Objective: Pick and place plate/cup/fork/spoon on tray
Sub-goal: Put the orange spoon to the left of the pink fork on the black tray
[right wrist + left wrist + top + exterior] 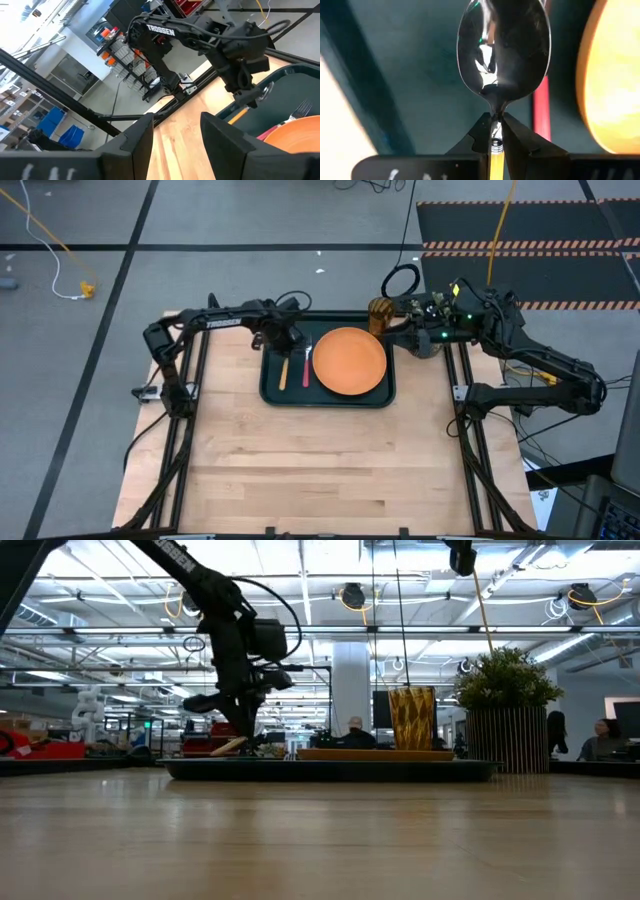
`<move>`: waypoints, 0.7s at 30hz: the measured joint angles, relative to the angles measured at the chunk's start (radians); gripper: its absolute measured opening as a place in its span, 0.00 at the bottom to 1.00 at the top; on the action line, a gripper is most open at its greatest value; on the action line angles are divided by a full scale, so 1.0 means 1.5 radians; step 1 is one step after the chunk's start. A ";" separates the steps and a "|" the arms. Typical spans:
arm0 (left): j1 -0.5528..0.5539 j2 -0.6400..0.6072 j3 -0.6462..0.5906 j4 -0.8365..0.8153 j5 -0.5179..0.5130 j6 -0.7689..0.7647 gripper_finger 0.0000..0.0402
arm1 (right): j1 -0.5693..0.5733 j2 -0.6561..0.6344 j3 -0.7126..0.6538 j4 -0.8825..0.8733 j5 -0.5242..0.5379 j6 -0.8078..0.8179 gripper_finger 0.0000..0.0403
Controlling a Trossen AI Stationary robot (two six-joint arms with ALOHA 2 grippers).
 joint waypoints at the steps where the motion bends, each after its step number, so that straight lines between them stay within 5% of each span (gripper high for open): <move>1: 0.000 0.005 0.000 0.006 0.011 -0.003 0.08 | 0.002 -0.001 0.000 0.000 0.000 0.000 0.39; 13: 0.006 0.022 0.001 0.014 -0.052 -0.067 0.08 | 0.017 -0.002 0.000 -0.001 -0.002 -0.023 0.39; 21: 0.003 0.064 0.000 0.057 -0.027 -0.130 0.08 | 0.017 -0.002 0.000 -0.002 -0.038 -0.042 0.39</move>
